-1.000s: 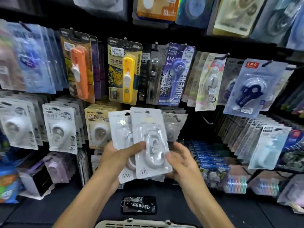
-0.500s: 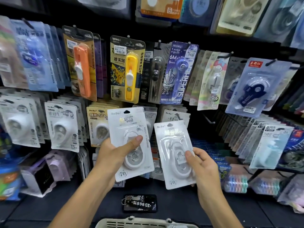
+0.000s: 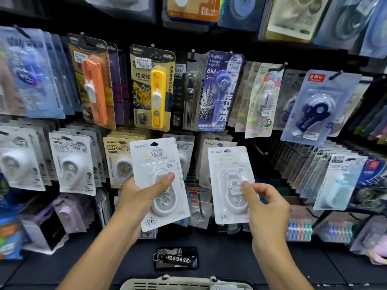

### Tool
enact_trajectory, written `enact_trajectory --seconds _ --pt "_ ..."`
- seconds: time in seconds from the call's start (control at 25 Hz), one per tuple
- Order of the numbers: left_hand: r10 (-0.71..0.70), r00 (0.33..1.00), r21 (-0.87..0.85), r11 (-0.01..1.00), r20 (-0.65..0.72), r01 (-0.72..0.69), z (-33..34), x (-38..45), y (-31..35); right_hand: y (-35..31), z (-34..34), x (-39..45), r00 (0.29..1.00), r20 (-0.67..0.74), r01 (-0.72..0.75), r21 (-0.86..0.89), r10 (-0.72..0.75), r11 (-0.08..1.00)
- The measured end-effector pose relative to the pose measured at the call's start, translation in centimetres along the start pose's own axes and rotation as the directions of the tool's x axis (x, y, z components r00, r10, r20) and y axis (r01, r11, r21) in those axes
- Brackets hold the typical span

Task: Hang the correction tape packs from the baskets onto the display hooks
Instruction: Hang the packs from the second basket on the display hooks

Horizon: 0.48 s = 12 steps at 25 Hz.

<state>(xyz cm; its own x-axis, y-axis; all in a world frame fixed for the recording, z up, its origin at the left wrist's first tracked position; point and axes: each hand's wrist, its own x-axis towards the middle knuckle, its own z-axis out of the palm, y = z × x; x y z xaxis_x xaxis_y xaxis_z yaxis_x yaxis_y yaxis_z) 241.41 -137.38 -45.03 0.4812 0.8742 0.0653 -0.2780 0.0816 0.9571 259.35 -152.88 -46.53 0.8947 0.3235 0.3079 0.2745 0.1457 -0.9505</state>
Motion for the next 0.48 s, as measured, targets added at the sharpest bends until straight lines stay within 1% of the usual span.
enact_trajectory --seconds 0.04,0.12,0.2,0.24,0.28,0.36,0.4,0.48 --pt "-0.002 1.0 0.006 1.0 -0.003 0.002 0.0 0.0 0.0 0.2 0.1 0.1 1.0 -0.01 -0.017 -0.003 0.017 1.0" --pt "-0.009 1.0 0.02 1.0 0.003 0.009 -0.1 -0.2 0.0 0.1 0.5 0.4 0.994 0.052 -0.097 -0.003 0.097 0.995" --pt "-0.01 1.0 0.031 0.999 0.022 0.01 -0.1 -0.2 -0.1 0.0 1.1 0.3 0.958 0.198 -0.212 0.016 0.205 0.977" --pt "-0.004 1.0 0.024 1.0 0.029 0.004 0.0 -0.2 -0.2 0.0 1.4 -0.2 0.934 0.275 -0.235 -0.008 0.228 0.972" --pt "0.007 0.999 0.014 1.0 0.035 -0.007 0.2 -0.3 -0.4 0.1 1.7 -0.8 0.908 0.351 -0.236 -0.021 0.228 0.972" --pt "0.026 0.998 0.022 0.999 0.061 -0.028 1.0 -0.4 -0.6 0.6 2.5 -2.3 0.839 0.508 -0.242 0.03 0.194 0.97" --pt "0.033 0.996 0.044 0.998 0.08 -0.037 1.3 -0.4 -0.7 0.9 3.1 -3.0 0.809 0.57 -0.226 0.072 0.146 0.971" --pt "0.067 0.994 0.097 0.992 0.092 -0.076 1.6 -0.2 -0.8 0.9 4.4 -3.8 0.78 0.625 -0.165 0.16 0.029 0.973"
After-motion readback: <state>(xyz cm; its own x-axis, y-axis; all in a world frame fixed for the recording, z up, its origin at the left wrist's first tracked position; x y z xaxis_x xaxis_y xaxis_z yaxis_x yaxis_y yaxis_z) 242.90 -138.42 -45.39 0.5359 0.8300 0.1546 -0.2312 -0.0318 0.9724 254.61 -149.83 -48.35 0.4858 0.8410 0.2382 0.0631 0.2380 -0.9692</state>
